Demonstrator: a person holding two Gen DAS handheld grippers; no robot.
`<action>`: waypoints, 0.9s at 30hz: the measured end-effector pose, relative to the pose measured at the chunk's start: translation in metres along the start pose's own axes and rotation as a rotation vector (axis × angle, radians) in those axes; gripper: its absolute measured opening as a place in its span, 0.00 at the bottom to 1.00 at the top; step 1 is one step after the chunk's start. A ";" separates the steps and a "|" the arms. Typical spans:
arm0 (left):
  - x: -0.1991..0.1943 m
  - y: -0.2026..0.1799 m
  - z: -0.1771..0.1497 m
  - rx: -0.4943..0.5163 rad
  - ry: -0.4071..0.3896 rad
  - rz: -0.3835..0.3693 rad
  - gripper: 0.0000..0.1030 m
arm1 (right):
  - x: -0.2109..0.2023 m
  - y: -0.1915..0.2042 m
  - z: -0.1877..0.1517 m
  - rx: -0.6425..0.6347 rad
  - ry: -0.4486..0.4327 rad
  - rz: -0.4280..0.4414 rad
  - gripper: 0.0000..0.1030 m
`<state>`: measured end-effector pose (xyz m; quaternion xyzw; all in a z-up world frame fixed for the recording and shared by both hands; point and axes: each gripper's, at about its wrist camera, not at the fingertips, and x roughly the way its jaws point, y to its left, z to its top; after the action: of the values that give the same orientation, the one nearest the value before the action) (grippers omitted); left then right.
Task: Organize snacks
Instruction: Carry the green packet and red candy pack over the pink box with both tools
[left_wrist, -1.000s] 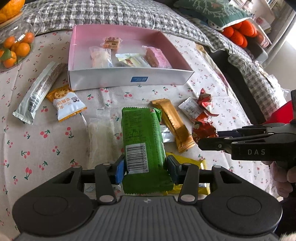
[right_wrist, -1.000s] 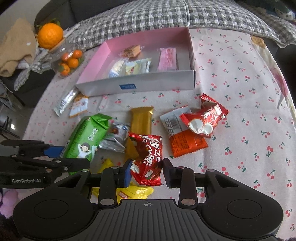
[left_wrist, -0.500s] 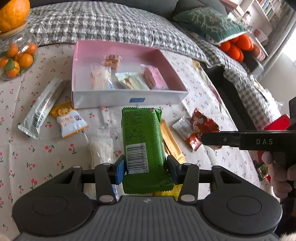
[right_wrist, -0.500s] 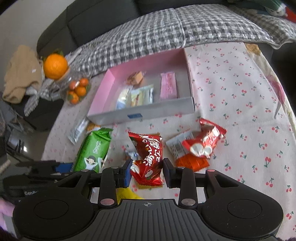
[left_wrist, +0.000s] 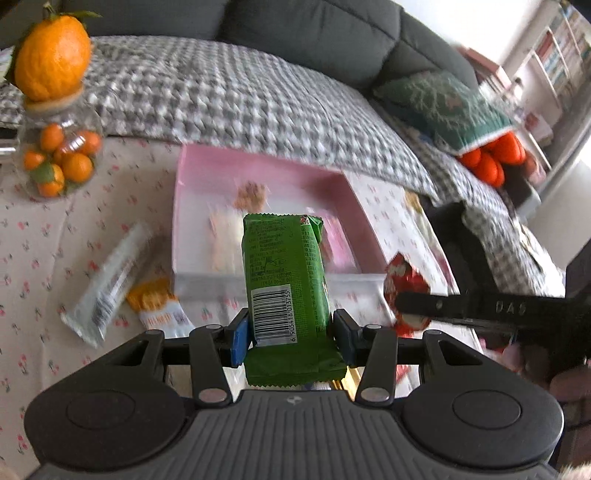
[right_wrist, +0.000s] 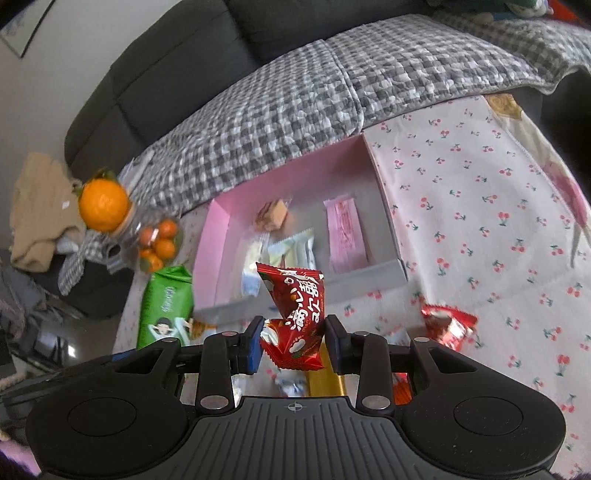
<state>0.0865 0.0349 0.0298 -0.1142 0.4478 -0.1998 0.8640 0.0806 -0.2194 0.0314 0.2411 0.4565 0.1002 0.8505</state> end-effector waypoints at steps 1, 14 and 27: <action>0.002 0.001 0.003 -0.008 -0.005 0.009 0.42 | 0.003 0.000 0.003 0.009 -0.002 0.003 0.32; 0.042 0.012 0.048 0.030 -0.033 0.142 0.42 | 0.035 -0.015 0.042 0.134 -0.074 0.044 0.33; 0.086 0.022 0.072 0.121 -0.030 0.265 0.31 | 0.081 -0.012 0.062 0.164 -0.124 0.049 0.33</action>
<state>0.1960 0.0169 0.0002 -0.0049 0.4331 -0.1090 0.8947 0.1763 -0.2183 -0.0046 0.3267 0.4035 0.0683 0.8519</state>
